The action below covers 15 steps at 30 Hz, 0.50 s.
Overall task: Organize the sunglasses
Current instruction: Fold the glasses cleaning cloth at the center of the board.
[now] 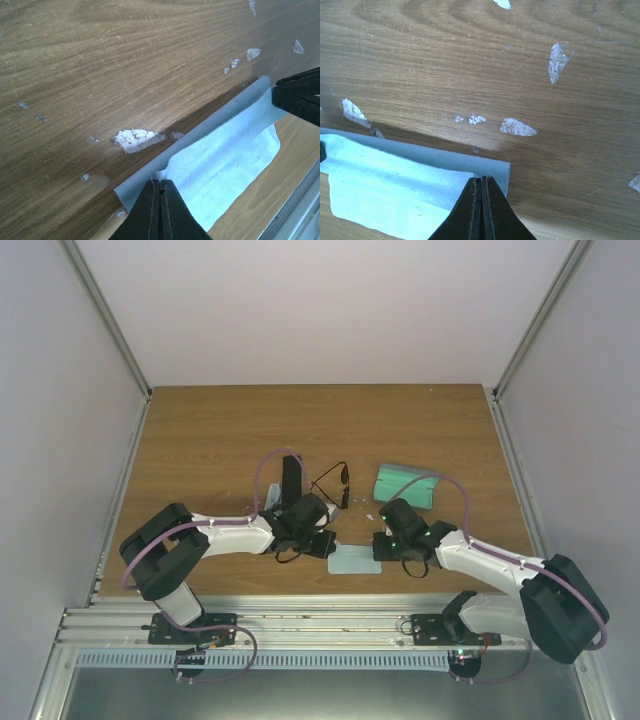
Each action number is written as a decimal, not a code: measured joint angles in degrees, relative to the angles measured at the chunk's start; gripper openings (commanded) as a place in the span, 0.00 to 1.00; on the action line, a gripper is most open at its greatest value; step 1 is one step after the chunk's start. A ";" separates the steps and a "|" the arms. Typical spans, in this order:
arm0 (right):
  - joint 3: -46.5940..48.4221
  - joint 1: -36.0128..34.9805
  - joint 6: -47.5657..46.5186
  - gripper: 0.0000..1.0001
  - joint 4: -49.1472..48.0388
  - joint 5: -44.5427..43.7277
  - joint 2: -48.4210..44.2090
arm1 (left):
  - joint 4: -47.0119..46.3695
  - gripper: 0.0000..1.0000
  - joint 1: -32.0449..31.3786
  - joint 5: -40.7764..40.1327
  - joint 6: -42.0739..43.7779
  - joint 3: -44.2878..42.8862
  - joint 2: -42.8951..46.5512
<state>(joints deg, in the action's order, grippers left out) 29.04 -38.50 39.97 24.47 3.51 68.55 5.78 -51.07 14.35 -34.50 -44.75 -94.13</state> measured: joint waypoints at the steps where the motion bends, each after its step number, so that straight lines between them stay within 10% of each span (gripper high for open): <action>1: -0.07 -0.02 0.02 0.01 0.02 0.00 0.00 | -0.04 0.00 0.00 0.02 0.00 0.00 0.00; 15: -2.49 -0.50 0.04 0.22 -1.55 5.49 -1.18 | -1.27 0.38 -0.07 3.69 -0.92 1.09 -0.35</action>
<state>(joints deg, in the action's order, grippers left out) 26.55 -39.00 40.01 22.92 8.99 67.37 4.51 -51.13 18.04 -35.42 -43.66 -94.48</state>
